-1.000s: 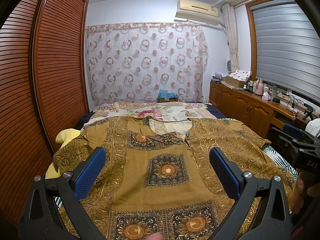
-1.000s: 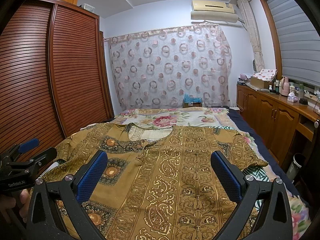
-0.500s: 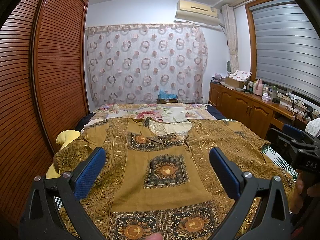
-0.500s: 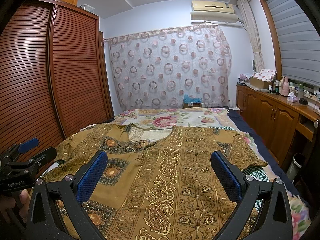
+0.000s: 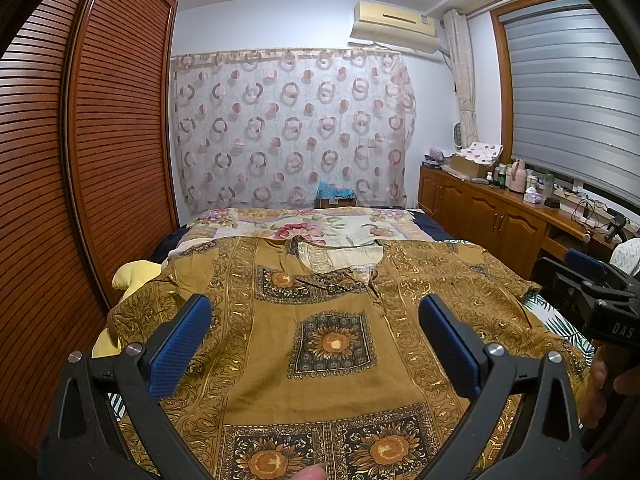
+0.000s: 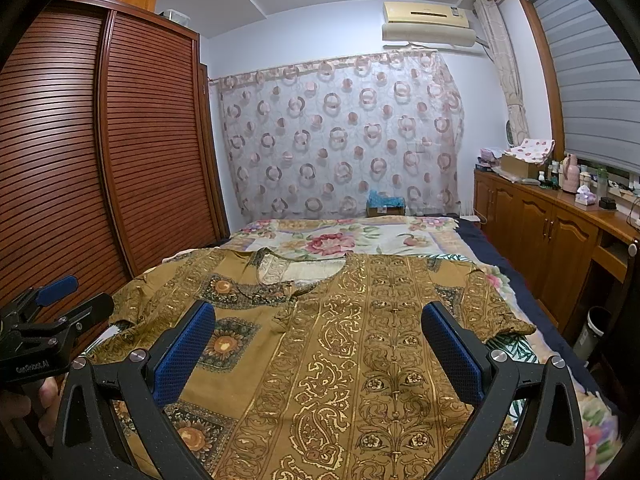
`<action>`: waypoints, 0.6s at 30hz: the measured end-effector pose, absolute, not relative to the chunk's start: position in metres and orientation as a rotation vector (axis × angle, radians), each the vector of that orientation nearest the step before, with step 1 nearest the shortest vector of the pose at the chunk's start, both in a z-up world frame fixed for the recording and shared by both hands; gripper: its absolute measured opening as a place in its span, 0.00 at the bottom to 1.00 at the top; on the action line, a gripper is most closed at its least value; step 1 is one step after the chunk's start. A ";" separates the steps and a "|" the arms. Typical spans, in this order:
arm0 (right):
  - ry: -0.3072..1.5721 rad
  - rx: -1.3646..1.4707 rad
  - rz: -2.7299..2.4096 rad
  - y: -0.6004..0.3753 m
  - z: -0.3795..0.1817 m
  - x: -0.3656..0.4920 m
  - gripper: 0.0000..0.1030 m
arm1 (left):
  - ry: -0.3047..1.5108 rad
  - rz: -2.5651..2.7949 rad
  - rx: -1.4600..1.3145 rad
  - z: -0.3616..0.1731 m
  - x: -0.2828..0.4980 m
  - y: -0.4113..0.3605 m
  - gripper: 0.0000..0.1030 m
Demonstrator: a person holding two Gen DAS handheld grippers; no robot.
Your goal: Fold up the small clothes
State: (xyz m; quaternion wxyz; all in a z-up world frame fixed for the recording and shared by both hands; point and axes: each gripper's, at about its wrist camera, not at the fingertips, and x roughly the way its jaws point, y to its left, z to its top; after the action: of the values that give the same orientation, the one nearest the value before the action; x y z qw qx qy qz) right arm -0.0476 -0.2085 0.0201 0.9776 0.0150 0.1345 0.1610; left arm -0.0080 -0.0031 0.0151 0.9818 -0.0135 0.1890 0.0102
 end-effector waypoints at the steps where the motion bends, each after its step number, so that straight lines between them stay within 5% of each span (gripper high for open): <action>1: 0.271 0.031 0.326 -0.208 0.020 -0.047 1.00 | 0.380 0.021 -0.027 0.015 -0.008 -0.003 1.00; 18: 0.300 -0.012 0.391 -0.187 0.001 -0.022 1.00 | 0.477 0.080 -0.070 0.005 0.013 0.070 1.00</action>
State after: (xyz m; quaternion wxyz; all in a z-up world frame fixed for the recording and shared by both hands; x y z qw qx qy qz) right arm -0.0216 -0.1874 0.0008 0.9698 -0.0059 0.1484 0.1935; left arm 0.0125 0.0696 0.0050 0.9703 -0.0346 0.2363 0.0394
